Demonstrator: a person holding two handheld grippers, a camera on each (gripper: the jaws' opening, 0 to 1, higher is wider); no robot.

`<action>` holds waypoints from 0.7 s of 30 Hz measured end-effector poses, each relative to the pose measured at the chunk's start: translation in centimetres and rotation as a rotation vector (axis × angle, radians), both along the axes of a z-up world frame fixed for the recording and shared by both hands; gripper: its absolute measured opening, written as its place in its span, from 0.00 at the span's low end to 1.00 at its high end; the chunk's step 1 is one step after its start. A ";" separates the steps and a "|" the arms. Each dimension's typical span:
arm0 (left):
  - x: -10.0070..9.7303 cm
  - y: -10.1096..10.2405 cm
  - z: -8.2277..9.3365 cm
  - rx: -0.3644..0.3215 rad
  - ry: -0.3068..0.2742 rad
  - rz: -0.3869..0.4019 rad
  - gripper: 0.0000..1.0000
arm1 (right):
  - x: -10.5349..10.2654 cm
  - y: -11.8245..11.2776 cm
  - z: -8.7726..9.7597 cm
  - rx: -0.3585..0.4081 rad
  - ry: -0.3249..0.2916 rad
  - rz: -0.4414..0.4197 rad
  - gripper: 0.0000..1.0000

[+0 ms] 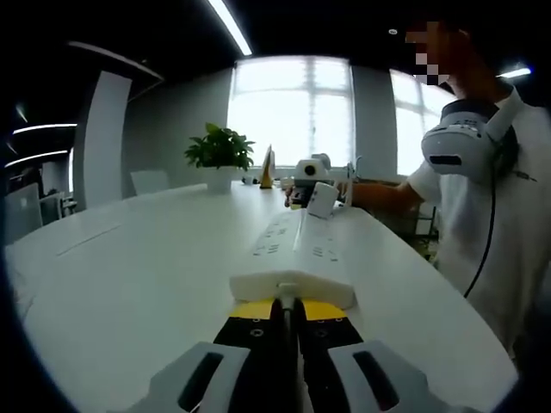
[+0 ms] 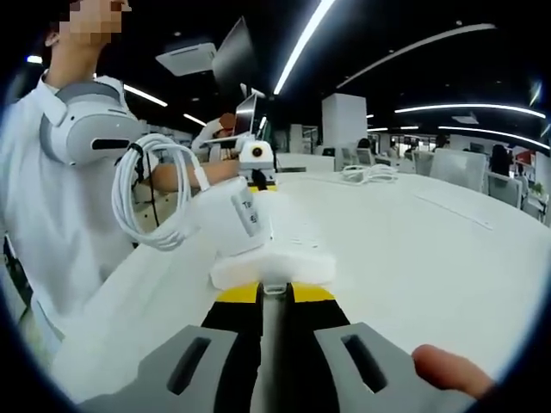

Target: Straighten the power strip on the desk, plug the charger into it

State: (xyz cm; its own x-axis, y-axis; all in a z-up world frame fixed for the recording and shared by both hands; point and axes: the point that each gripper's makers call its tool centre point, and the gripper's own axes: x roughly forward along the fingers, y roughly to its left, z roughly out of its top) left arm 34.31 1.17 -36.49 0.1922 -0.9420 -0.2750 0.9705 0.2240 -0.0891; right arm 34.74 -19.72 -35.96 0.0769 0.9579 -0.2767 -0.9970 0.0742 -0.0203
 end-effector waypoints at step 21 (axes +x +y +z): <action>1.7 -0.7 0.0 -0.002 -0.013 -0.006 0.12 | 2.3 -0.7 0.1 0.007 -0.001 -0.039 0.10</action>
State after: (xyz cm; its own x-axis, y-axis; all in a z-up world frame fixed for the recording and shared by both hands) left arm 36.03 0.51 -36.51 0.1901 -0.9438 -0.2702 0.9729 0.2180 -0.0769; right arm 37.04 -20.40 -35.85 0.1144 0.9561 -0.2700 -0.9934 0.1131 -0.0201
